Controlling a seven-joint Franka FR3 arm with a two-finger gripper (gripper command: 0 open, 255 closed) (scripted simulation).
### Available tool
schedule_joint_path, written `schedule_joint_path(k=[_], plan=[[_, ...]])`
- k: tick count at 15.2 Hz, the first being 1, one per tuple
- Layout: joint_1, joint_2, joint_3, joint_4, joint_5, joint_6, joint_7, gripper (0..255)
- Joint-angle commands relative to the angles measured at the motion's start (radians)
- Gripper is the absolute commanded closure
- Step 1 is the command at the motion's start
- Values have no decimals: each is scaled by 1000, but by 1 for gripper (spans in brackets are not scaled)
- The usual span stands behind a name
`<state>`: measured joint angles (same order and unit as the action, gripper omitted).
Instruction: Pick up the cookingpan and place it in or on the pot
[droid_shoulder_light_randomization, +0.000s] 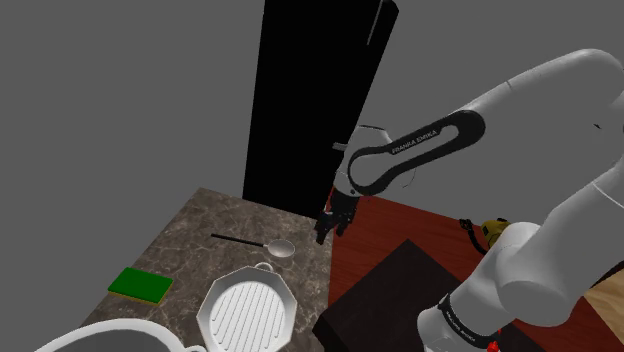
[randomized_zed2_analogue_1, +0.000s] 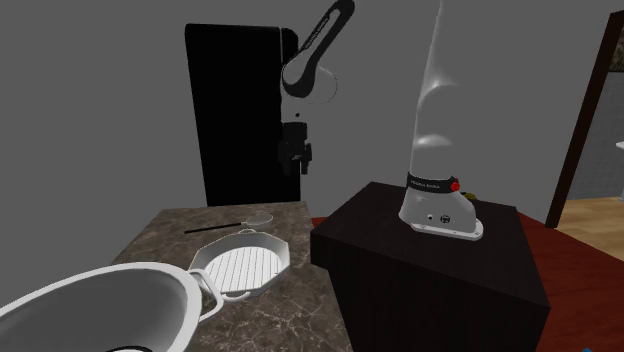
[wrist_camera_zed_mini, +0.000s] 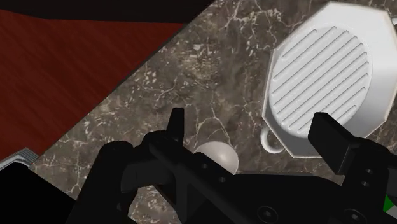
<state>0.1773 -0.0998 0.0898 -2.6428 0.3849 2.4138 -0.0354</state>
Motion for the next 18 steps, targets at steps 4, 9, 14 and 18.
schedule_joint_path(k=[4, 9, 14, 18], plan=[[36, 212, 34, 68, 161, 142, -73, 0], [39, 423, 94, 178, 312, 242, -155, 0], [34, 551, 136, 249, 382, 302, -199, 0], [35, 611, 156, 270, 410, 346, -223, 0]])
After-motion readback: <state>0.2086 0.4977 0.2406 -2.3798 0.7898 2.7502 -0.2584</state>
